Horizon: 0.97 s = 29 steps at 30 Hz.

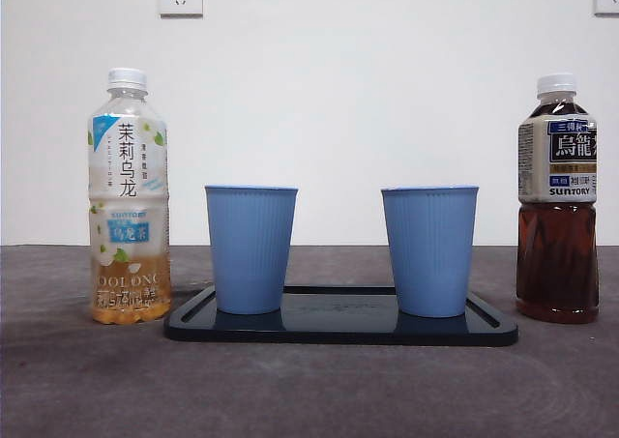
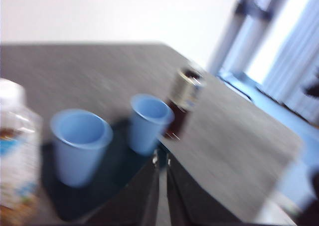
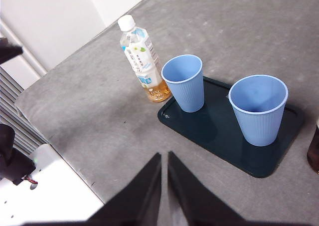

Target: Pour the drink into the cup

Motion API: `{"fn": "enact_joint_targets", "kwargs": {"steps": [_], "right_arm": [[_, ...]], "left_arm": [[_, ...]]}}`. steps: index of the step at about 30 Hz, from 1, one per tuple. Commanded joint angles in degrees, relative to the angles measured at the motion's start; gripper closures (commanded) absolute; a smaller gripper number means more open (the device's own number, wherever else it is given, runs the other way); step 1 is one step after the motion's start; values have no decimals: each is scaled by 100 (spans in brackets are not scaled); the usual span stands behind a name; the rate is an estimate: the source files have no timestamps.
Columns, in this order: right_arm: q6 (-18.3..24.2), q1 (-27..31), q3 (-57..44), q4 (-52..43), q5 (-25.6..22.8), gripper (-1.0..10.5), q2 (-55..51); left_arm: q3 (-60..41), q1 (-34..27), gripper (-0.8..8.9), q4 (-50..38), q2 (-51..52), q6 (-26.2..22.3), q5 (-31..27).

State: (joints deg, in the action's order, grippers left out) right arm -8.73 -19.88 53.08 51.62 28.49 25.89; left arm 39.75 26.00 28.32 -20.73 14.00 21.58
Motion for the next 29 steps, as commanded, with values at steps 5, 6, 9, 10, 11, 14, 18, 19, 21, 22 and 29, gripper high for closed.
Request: {"fn": "enact_joint_targets", "kwargs": {"steps": [5, 6, 9, 10, 11, 14, 18, 19, 21, 22, 29], "right_arm": [[83, -31, 50, -59, 2, 929, 17], [83, -31, 50, -59, 2, 929, 17], [83, -31, 50, -59, 0, 929, 17], [83, -28, 50, -59, 0, 929, 17], [83, -28, 50, -59, 2, 929, 17], [83, -28, 50, -61, 2, 929, 17], [83, -28, 50, -59, 2, 929, 17], [83, -28, 50, -59, 2, 929, 17], [83, -28, 50, -59, 2, 929, 17], [83, -28, 50, -61, 2, 929, 17], [83, -28, 50, -59, 2, 929, 17]], "left_arm": [[-1755, -1510, 789, -1906, 831, -505, 31], [-2035, -1725, 789, -1976, 1023, -643, 28], [-2712, -2234, 789, -2020, 1491, -686, -363], [-2900, -2363, 789, -2022, 1606, -686, -581], [-3036, -2455, 789, -2022, 1687, -684, -739], [-3353, -2636, 789, -2022, 1871, -678, -1180], [-3659, -2691, 789, -2022, 2035, -669, -1878], [-3738, -2691, 789, -2046, 2055, -643, -2022], [-3864, -2691, 789, -2059, 2057, -570, -2238], [-3906, -2688, 789, -1989, 2057, -564, -2315], [-3906, -2682, 789, -1762, 2055, -584, -2450]]}}
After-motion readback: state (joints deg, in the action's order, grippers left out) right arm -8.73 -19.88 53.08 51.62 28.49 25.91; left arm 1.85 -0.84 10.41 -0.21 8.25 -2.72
